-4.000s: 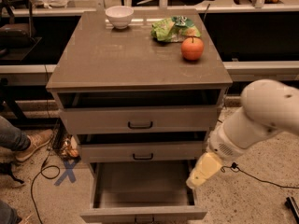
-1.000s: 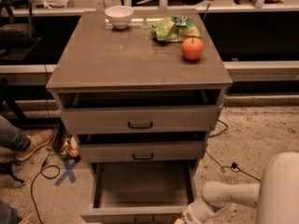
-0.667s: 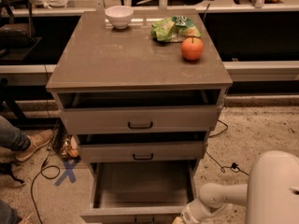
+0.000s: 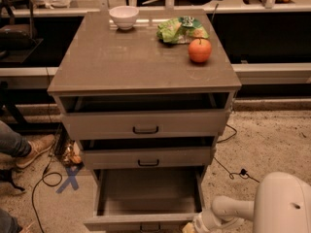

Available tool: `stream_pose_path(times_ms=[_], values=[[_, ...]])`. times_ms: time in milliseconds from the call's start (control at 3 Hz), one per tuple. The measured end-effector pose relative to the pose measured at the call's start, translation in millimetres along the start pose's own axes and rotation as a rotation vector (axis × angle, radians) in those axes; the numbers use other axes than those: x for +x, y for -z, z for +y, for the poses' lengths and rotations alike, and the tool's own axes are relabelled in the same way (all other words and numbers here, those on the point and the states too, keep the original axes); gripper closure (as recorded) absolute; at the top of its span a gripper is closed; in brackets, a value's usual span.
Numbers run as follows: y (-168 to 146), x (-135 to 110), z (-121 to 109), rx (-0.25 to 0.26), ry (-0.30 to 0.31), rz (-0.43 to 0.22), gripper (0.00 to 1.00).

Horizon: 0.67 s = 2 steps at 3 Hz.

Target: Close bottom drawer

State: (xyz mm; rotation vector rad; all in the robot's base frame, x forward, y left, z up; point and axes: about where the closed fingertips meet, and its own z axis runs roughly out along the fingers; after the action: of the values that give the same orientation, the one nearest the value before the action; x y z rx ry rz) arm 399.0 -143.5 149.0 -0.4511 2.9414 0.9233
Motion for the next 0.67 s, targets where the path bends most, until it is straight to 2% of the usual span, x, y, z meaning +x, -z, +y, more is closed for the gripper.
stream_pose_path(times_ms=[333,667], values=[[0.1,-31.5,-11.1,-0.015,0.015,-0.130,1.00],[0.1,-31.5,-11.1,-0.015,0.015,-0.130,1.00]])
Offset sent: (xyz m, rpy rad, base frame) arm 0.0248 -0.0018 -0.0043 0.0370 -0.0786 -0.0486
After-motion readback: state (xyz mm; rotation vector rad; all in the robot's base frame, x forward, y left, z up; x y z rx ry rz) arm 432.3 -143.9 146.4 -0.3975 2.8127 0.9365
